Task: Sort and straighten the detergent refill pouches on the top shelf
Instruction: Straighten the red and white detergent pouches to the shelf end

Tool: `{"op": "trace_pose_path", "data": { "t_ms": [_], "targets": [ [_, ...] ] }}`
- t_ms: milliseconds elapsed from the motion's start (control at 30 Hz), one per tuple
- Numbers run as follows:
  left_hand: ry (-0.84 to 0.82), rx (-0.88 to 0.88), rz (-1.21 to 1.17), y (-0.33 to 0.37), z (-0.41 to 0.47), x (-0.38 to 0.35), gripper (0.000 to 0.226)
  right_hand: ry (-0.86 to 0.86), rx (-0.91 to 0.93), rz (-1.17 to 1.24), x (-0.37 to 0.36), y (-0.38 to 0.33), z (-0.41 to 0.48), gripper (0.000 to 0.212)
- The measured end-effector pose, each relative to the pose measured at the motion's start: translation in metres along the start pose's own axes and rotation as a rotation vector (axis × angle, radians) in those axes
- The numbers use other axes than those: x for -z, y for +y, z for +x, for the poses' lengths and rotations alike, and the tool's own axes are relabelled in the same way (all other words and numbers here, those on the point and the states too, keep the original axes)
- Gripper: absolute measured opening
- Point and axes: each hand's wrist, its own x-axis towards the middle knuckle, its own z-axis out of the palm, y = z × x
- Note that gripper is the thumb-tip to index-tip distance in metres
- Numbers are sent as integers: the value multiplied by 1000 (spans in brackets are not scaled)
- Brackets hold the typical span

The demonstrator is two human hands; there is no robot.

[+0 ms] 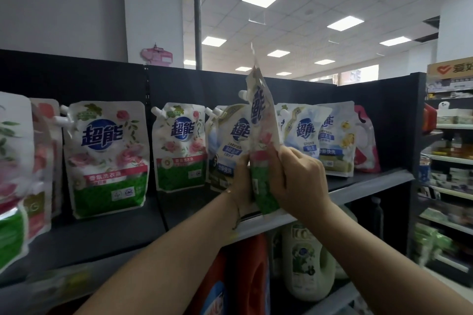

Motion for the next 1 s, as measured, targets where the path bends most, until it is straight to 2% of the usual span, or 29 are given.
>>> {"op": "trace_pose_path", "data": {
  "t_ms": [67, 133, 233, 333, 400, 500, 600, 667, 833, 933, 1000],
  "targets": [
    [29, -43, -80, 6, -3, 6, 64, 12, 7, 32, -5, -4, 5, 44],
    [132, -79, -107, 14, -6, 17, 61, 4, 9, 45, -13, -7, 6, 44],
    [242, -99, -50, 23, -10, 43, 59, -35, 22, -1, -28, -13, 4, 45],
    [437, -157, 24, 32, -17, 73, 64, -120, -12, -16, -48, -19, -1, 41],
    [565, -214, 64, 38, -20, 92, 68, -200, -104, -14, -61, -22, -5, 40],
    [778, -261, 87, 50, -31, 112, 73, -405, -348, 81, -81, -33, -3, 39],
    [875, -329, 118, 55, -39, 125, 59, -554, -534, 177, -103, -35, 6, 43],
    [926, -324, 138, 57, -38, 135, 53, -606, -695, 296, -121, -33, 14, 36],
    [948, -181, 378, 58, -26, 153, 61, -770, -883, 442, -159, -32, 11, 12],
    [774, 16, 647, 57, -27, 163, 66, -867, -961, 506, -170, -29, -3, 22],
    [731, 95, 826, 60, -29, 169, 70, -903, -931, 495, -174, -25, -8, 30]
  ]
}}
